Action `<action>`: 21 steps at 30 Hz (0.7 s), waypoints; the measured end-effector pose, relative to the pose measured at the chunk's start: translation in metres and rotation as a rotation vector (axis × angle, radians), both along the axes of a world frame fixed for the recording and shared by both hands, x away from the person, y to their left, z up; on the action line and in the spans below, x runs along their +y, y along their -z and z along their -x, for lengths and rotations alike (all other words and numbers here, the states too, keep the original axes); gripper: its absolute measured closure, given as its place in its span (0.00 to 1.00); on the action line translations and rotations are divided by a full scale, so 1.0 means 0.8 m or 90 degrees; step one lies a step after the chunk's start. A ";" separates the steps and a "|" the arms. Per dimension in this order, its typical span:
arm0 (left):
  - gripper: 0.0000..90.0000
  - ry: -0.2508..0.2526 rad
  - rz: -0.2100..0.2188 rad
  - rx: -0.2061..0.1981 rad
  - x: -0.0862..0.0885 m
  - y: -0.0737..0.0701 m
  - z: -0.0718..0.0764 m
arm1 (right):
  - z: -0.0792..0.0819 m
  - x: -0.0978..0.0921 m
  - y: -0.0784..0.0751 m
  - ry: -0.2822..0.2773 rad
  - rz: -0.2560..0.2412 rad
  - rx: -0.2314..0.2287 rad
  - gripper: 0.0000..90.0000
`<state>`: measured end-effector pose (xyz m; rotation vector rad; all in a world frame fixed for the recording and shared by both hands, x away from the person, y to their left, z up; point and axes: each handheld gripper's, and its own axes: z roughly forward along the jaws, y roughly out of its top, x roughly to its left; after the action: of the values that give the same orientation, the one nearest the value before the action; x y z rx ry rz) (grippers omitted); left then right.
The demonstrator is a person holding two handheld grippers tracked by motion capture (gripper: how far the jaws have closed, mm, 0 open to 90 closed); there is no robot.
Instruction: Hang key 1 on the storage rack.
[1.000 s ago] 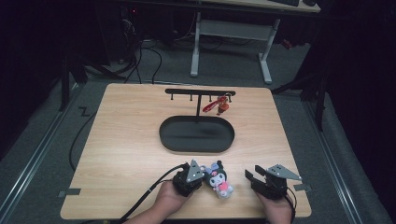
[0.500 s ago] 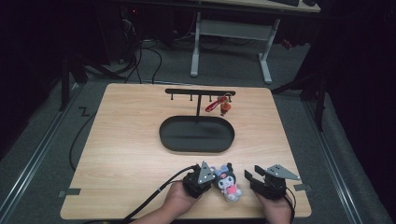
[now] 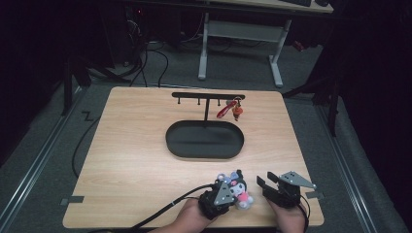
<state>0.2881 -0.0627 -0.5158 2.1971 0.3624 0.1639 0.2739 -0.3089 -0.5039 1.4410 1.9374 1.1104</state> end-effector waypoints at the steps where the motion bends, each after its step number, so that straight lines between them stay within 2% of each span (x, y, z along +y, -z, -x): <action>1: 1.00 -0.002 -0.002 0.006 -0.004 0.002 -0.006 | 0.000 0.000 0.000 -0.001 0.001 -0.001 0.55; 2: 1.00 -0.004 -0.003 0.016 -0.008 0.004 -0.012 | -0.001 -0.001 0.001 0.000 -0.003 0.001 0.55; 5: 0.98 0.004 -0.010 0.010 -0.011 0.007 -0.014 | -0.001 -0.002 0.002 0.000 -0.003 0.002 0.55; 7: 0.96 0.008 -0.013 0.003 -0.005 0.006 -0.013 | -0.002 -0.005 0.004 0.003 -0.005 0.003 0.55; 9: 0.94 0.004 -0.006 0.003 0.010 0.003 -0.014 | 0.000 -0.008 0.005 0.010 -0.008 0.007 0.55; 13: 0.89 -0.042 0.005 0.002 0.066 -0.002 -0.032 | 0.000 -0.014 0.006 0.017 -0.007 0.006 0.55; 16: 0.83 -0.097 0.003 -0.002 0.120 -0.008 -0.051 | 0.000 -0.017 0.006 0.027 -0.011 0.014 0.56; 17: 0.82 -0.131 -0.007 -0.022 0.153 -0.015 -0.059 | 0.000 -0.018 0.006 0.031 -0.011 0.015 0.56; 18: 0.80 -0.149 -0.017 -0.041 0.172 -0.019 -0.063 | 0.000 -0.018 0.006 0.036 -0.015 0.020 0.56; 19: 0.78 -0.165 -0.021 -0.053 0.185 -0.022 -0.065 | 0.000 -0.018 0.006 0.038 -0.013 0.020 0.56; 21: 0.72 -0.208 -0.019 -0.061 0.221 -0.027 -0.073 | -0.001 -0.018 0.007 0.041 -0.010 0.021 0.57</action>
<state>0.3462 0.1144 -0.4938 2.1365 0.6672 0.4537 0.2744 -0.3235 -0.5092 1.5290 1.8947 1.0808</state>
